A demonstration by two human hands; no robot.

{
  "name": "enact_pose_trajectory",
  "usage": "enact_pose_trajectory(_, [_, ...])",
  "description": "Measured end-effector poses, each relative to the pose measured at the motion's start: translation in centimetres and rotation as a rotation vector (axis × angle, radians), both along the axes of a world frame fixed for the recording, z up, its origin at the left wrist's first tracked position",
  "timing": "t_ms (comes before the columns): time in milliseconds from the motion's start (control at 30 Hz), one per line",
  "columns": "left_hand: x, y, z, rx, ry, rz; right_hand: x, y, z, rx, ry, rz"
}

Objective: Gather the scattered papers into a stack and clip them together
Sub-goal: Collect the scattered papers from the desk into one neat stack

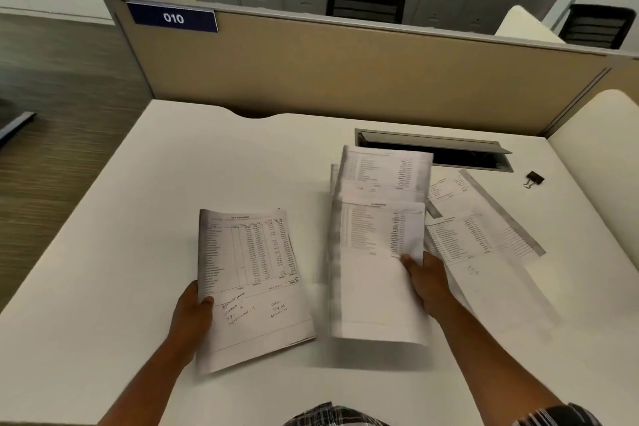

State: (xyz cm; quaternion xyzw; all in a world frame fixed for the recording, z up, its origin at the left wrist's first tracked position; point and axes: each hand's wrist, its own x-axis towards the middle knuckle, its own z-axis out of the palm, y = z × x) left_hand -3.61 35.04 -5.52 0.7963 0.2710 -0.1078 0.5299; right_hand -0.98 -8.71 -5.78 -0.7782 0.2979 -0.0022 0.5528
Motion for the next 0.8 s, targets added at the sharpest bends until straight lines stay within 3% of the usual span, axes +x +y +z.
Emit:
enact_pose_trajectory(133, [0.7,-1.9,0.1,-0.026,-0.015,-0.019,-0.1,-1.1,1.3,0.075,-0.042,0.012])
enact_pose_trajectory(467, [1.9,-7.7,0.0,-0.156,-0.022,-0.072,-0.5,3.6,1.0,-0.117,0.204,0.518])
enact_pose_trajectory(800, [3.0,-9.5,0.3,-0.147,0.004,0.048,-1.2,5.8,0.0,-0.184,0.179,0.553])
